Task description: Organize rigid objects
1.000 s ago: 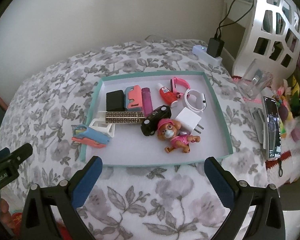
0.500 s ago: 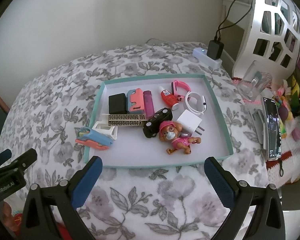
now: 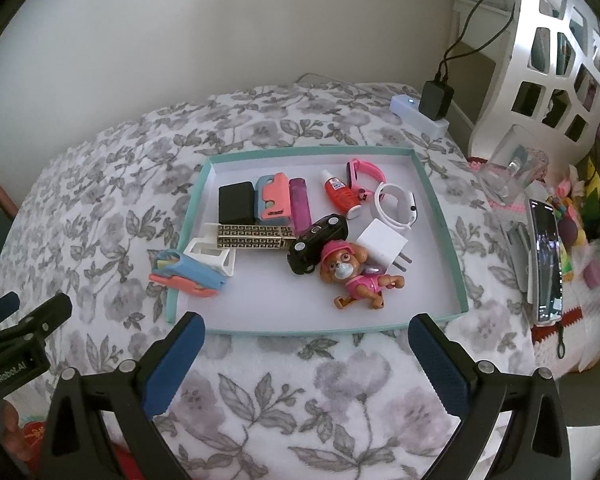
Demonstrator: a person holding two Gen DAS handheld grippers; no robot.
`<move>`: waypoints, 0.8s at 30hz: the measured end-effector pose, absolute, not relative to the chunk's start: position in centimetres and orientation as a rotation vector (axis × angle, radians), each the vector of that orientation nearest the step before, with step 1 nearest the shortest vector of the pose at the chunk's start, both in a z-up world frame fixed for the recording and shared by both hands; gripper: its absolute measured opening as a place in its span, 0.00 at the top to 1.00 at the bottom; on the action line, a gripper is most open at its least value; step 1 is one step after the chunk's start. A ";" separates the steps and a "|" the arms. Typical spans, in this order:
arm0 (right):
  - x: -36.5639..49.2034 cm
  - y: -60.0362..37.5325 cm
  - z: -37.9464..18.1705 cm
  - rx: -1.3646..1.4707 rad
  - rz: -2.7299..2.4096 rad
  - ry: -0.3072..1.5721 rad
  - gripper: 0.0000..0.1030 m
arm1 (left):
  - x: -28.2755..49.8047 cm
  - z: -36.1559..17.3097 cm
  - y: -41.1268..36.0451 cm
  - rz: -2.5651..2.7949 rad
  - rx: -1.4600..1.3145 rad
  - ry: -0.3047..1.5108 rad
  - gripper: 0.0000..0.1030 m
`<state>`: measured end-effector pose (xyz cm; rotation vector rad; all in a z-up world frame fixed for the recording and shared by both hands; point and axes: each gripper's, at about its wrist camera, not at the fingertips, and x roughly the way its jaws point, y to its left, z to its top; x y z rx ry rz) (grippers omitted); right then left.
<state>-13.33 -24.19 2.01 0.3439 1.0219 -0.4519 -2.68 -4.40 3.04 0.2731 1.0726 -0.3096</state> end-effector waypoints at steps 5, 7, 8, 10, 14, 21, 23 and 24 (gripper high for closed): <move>-13.3 -24.2 2.0 0.339 -0.451 1.024 0.00 | -2.6 2.9 -4.3 -0.302 0.269 1.077 0.02; -13.2 -24.1 2.0 0.339 -0.451 1.024 0.00 | -2.6 2.9 -4.3 -0.301 0.268 1.079 0.02; -13.2 -24.1 2.0 0.339 -0.452 1.024 0.00 | -2.6 2.9 -4.4 -0.299 0.268 1.080 0.02; -13.2 -24.1 2.0 0.337 -0.450 1.026 0.00 | -2.6 2.9 -4.3 -0.297 0.267 1.080 0.02; -13.2 -24.1 2.0 0.332 -0.447 1.028 0.00 | -2.5 2.9 -4.3 -0.299 0.268 1.082 0.02; -13.1 -24.0 1.9 0.331 -0.447 1.030 0.00 | -2.5 2.9 -4.3 -0.296 0.266 1.083 0.02; -13.1 -24.0 1.9 0.331 -0.447 1.030 0.00 | -2.5 2.8 -4.3 -0.297 0.267 1.083 0.02; -13.1 -24.0 1.9 0.331 -0.446 1.031 0.00 | -2.5 2.9 -4.3 -0.296 0.266 1.084 0.02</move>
